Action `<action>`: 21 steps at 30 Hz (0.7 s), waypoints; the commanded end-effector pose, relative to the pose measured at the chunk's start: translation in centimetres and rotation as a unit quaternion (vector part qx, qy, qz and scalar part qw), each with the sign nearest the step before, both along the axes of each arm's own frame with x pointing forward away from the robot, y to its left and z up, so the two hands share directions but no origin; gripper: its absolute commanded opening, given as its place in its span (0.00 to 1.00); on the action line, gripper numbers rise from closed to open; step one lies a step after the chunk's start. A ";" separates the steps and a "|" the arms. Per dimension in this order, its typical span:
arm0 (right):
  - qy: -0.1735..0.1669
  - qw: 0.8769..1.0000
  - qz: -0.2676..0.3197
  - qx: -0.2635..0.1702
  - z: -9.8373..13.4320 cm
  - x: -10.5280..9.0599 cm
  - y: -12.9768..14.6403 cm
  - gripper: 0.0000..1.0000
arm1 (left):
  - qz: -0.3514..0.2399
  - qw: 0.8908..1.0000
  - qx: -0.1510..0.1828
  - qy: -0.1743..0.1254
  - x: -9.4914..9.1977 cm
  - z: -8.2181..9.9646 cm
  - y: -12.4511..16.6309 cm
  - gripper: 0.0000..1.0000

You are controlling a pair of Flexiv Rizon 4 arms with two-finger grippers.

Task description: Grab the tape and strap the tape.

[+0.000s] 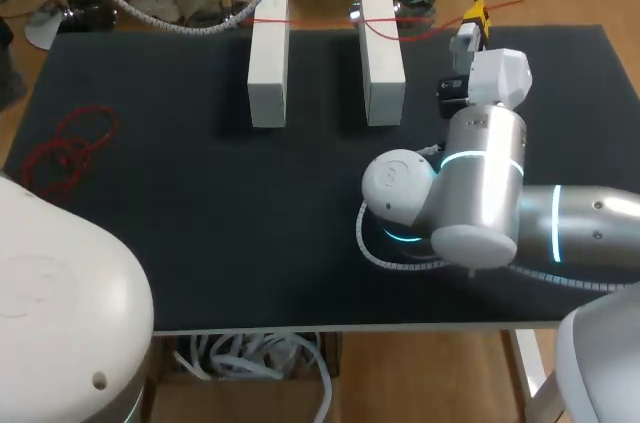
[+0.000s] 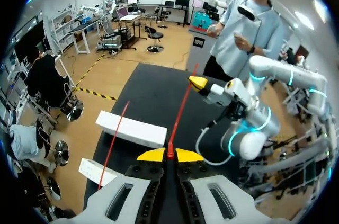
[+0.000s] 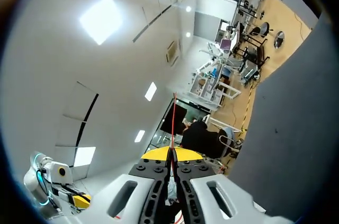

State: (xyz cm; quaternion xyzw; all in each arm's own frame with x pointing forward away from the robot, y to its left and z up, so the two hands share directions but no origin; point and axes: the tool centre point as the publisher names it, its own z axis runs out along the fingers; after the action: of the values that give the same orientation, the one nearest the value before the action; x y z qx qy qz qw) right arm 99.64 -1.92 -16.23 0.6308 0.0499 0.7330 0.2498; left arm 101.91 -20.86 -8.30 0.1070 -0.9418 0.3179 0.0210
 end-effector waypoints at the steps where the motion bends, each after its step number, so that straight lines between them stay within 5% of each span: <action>1: 0.006 1.000 0.006 0.000 0.4 -0.1 -0.4 0.00 | 0.002 1.000 -0.002 -0.003 -0.3 -0.1 0.1 0.00; 8: 0.006 1.000 0.006 0.000 0.4 -0.1 -0.4 0.00 | 0.002 1.000 -0.002 -0.003 -0.3 -0.1 0.1 0.00; 15: 0.094 0.985 -0.063 -0.131 2.9 0.4 1.0 0.00 | 0.002 1.000 -0.002 -0.003 -0.3 -0.1 0.1 0.00; 21: 0.081 0.966 -0.041 -0.241 4.9 1.0 2.0 0.00 | 0.002 1.000 -0.002 -0.003 -0.3 -0.1 0.1 0.00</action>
State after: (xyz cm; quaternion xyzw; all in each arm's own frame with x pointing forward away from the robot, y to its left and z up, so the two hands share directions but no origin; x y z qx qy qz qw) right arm 100.60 -0.80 -13.32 0.6187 0.1589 0.6733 0.3723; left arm 101.74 -20.78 -8.35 0.1068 -0.9413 0.3198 0.0188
